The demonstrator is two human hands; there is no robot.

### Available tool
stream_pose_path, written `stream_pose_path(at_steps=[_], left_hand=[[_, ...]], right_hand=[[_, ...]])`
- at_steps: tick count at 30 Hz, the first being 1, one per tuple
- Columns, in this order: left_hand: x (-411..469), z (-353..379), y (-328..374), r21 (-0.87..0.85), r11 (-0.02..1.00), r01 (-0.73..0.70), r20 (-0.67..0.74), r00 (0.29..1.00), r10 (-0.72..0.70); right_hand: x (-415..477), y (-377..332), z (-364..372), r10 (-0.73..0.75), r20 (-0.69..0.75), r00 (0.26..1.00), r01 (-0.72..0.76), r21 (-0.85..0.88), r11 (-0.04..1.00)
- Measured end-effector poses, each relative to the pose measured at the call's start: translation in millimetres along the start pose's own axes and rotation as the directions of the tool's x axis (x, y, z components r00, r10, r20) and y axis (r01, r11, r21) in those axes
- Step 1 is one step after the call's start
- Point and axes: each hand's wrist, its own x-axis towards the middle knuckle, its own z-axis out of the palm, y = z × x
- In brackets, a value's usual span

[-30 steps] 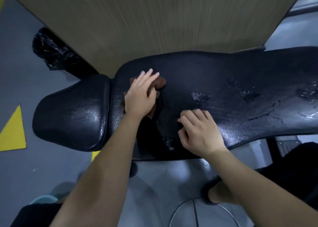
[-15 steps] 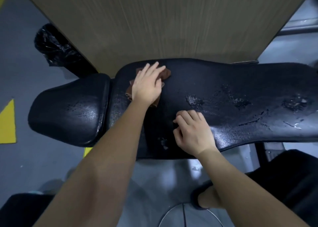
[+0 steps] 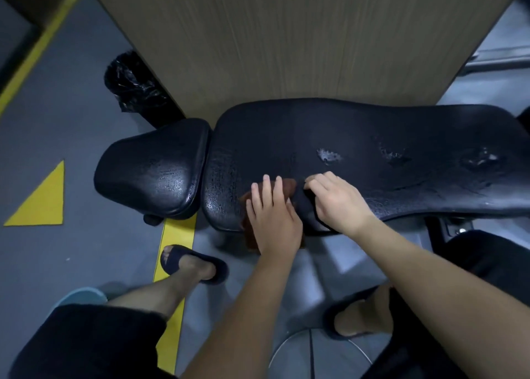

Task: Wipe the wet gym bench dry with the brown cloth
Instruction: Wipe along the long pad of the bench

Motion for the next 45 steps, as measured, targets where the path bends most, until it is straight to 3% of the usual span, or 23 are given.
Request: stream_pose_path(at_steps=[3,8,15,21,25,29,35,40,43,45], left_hand=[[4.5,-1.2,-11.0,0.044,0.996,-0.08,0.018,0.997,0.08],[65.0,-6.1,-38.2,0.037,0.982,-0.185,0.052,0.982,0.183],[176.6,5.5,-32.8,0.099,0.995,0.029,-0.054,0.998,-0.023],[218.9,11.6,-21.6,0.092,0.991,0.097,-0.051,0.994,-0.093],[199.5,8.0,-16.6,0.083,0.995,0.06,-0.009,0.998,-0.059],[124.8,12.3,8.3,0.108,0.994,-0.018,-0.002,1.0,0.018],[12.0,22.3,56.0,0.075,0.997,0.025,0.029,0.999,-0.028],[3.8,15.1,44.4,0.071,0.994,-0.082,0.063,0.995,0.077],[7.8,9.5,21.0,0.107,0.966,-0.237,0.108,0.968,0.226],[18.4,9.1,15.5,0.103,0.962,-0.252,0.101,0.965,0.242]], right_hand=[[-15.9,25.7,-14.5,-0.129,0.105,0.986,0.132,-0.015,0.991],[-19.6,35.7,-9.4,-0.074,0.06,0.995,0.073,0.022,0.997],[-19.5,42.3,-3.8,-0.1,0.029,0.995,0.099,0.02,0.995],[-21.4,44.4,-3.7,-0.098,0.066,0.993,0.099,-0.008,0.995],[-20.2,43.7,-3.8,-0.099,0.072,0.992,0.101,-0.018,0.995],[-20.5,41.5,-6.0,-0.106,0.063,0.992,0.108,-0.026,0.994],[-19.8,31.3,-17.0,-0.033,0.045,0.998,0.034,-0.01,0.999],[-28.8,47.5,-41.8,-0.007,-0.018,1.0,0.007,0.002,1.0],[-38.8,75.7,-60.2,0.008,0.016,1.0,-0.007,-0.078,0.997],[-44.4,92.9,-63.2,-0.006,0.08,0.997,0.016,-0.124,0.992]])
